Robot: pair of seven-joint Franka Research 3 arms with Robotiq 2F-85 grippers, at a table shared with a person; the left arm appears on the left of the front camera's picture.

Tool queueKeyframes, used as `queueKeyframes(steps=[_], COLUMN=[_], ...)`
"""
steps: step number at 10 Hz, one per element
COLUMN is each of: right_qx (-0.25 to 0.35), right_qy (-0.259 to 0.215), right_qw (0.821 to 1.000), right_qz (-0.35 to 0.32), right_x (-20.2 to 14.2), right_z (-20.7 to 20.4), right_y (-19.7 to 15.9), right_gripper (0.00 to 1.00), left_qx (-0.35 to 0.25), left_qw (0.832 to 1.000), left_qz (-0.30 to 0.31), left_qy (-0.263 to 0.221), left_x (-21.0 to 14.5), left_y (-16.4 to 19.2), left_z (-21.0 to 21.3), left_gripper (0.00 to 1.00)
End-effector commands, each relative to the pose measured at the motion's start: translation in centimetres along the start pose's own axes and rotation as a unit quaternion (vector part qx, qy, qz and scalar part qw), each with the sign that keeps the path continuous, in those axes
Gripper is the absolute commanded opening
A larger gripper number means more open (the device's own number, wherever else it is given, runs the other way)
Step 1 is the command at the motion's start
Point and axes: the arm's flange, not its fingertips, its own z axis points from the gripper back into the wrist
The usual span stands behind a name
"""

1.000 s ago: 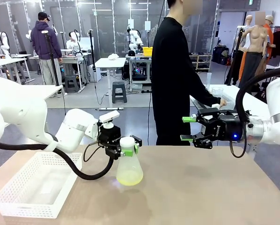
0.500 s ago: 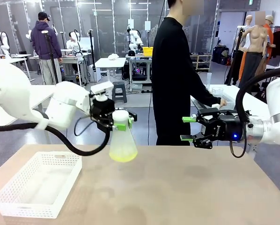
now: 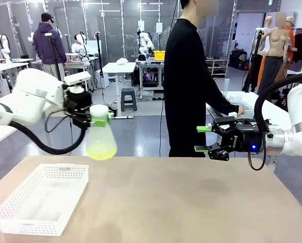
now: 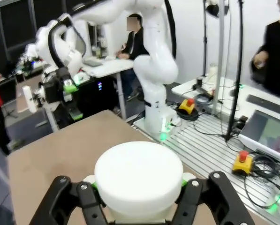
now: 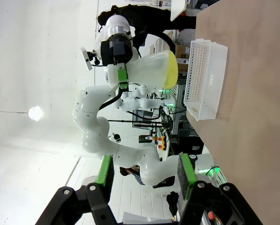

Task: Prepare the solutions needed for the experiment.
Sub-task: When the human places the Big flask in the center of the table, pick up the Big flask and place it in the left Organizing basket.

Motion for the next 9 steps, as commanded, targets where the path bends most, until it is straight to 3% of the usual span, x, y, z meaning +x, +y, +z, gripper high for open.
queueKeyframes(steps=[1, 4, 6, 9], right_qx=[0.001, 0.001, 0.001, 0.001], right_qy=[0.001, 0.001, 0.001, 0.001], right_qw=[1.0, 1.0, 1.0, 1.0], right_qz=[0.004, 0.004, 0.004, 0.004], right_x=[0.1, 0.1, 0.1, 0.1], right_z=[-0.1, -0.1, -0.1, -0.1], right_y=[0.1, 0.1, 0.1, 0.1], right_gripper=[0.7, 0.7, 0.7, 0.7], left_qx=[0.06, 0.148, 0.2, 0.241], left_qw=[0.998, 0.989, 0.979, 0.969], left_qz=[-0.01, -0.013, -0.017, 0.004], left_qy=[0.011, 0.006, -0.033, -0.061], left_x=[0.5, -0.3, -2.2, -5.4], left_y=[-4.6, -11.3, -14.8, -17.5], left_z=[2.7, 9.3, 12.3, 13.9], left_gripper=[0.0, 0.0, 0.0, 0.0])
